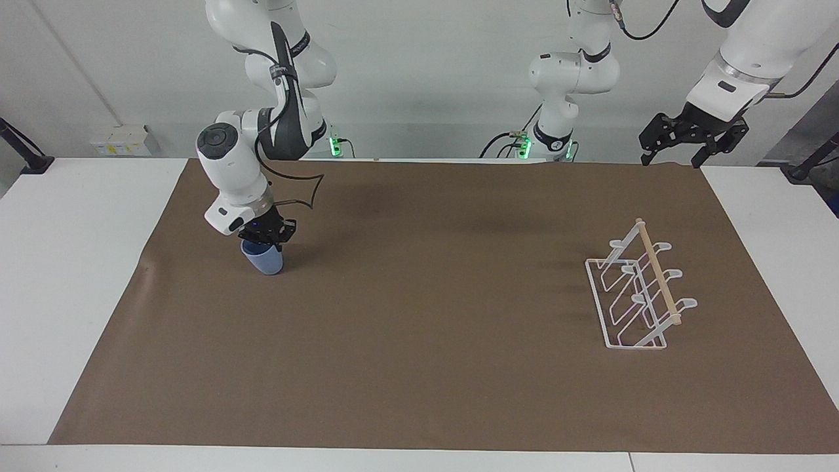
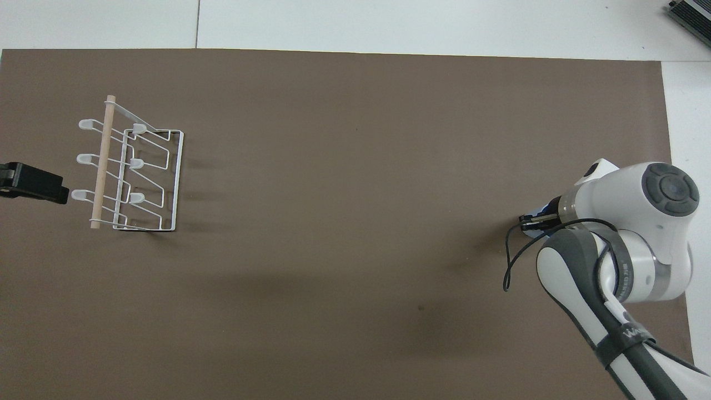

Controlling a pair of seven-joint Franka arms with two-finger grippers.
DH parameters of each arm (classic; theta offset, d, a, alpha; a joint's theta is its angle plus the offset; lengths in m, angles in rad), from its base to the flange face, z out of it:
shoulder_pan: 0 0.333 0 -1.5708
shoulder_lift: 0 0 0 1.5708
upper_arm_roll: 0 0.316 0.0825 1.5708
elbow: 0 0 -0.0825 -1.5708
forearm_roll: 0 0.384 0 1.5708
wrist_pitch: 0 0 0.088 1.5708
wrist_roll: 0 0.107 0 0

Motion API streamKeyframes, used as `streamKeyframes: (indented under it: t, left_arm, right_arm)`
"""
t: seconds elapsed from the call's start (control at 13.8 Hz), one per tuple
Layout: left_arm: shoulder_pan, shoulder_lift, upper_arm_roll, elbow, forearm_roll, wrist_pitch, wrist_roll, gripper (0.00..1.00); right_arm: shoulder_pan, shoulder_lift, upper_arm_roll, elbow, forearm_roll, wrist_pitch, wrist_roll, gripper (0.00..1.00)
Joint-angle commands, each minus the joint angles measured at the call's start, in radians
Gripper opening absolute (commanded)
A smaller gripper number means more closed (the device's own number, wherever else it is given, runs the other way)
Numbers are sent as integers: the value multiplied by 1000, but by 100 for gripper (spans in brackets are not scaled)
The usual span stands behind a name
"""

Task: Hang cup on cup holder
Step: 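Lower the right gripper onto the blue cup and grasp it, then lift the blue cup with the right gripper toward the left gripper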

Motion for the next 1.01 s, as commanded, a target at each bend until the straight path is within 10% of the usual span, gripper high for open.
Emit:
streamKeyframes:
  t: [0.0, 0.43, 0.94]
  left_arm:
    - [3, -26, -2, -27, 3, -2, 5, 100]
    - [4, -27, -2, -29, 3, -4, 5, 100]
    - [-16, -38, -11, -35, 3, -68, 16, 100]
  right_arm:
    - [-2, -5, 6, 131, -7, -138, 0, 0]
    - [0, -51, 65, 350, -1, -401, 1, 0]
    - [1, -89, 118, 333, 241, -384, 4, 0]
